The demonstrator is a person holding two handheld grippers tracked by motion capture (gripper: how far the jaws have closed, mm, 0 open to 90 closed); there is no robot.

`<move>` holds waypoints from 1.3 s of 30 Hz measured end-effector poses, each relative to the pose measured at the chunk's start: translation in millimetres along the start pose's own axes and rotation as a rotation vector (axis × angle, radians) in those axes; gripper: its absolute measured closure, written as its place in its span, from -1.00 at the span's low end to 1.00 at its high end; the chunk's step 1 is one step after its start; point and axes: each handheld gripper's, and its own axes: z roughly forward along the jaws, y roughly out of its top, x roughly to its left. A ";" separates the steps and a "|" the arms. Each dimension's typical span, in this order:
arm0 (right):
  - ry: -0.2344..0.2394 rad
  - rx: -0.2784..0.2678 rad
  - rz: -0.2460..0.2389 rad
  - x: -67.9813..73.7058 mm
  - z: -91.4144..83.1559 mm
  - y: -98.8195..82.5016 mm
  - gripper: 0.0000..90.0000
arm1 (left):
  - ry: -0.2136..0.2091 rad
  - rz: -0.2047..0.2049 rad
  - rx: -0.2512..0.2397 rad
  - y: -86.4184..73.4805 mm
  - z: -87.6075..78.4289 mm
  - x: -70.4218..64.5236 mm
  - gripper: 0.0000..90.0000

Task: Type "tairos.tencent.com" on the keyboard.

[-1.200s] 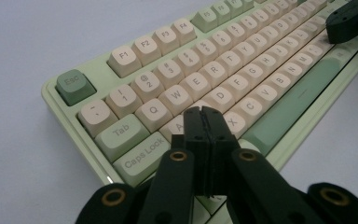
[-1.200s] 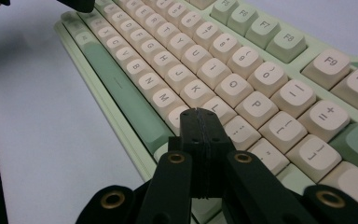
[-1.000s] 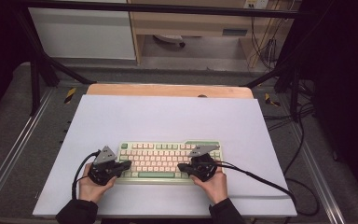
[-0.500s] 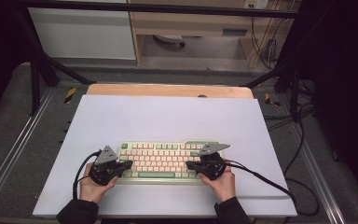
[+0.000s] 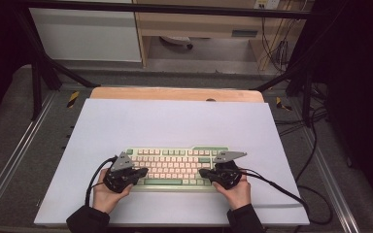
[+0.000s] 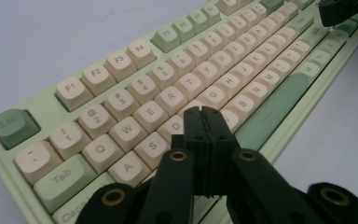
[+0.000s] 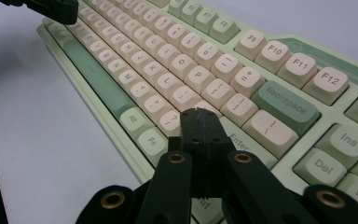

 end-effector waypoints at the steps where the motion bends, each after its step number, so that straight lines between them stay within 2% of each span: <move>1: 0.000 -0.002 -0.003 -0.1 0.3 -0.1 1.00 | -0.001 0.000 0.003 0.5 2.1 -1.2 0.98; 9: 0.001 -0.007 -0.001 0.0 -1.5 0.5 1.00 | -0.016 0.027 0.029 2.4 16.9 -10.8 0.99; 25: 0.006 0.001 0.003 0.4 1.5 -0.5 1.00 | -0.007 0.026 0.025 -1.8 19.1 -7.9 0.99; 33: 0.009 -0.008 0.004 1.0 -0.3 0.5 1.00 | -0.008 0.029 0.022 -1.5 15.7 -8.2 0.99; 39: 0.013 -0.026 0.007 1.5 -2.1 2.2 1.00 | -0.004 0.026 0.002 -2.2 3.8 -5.3 0.99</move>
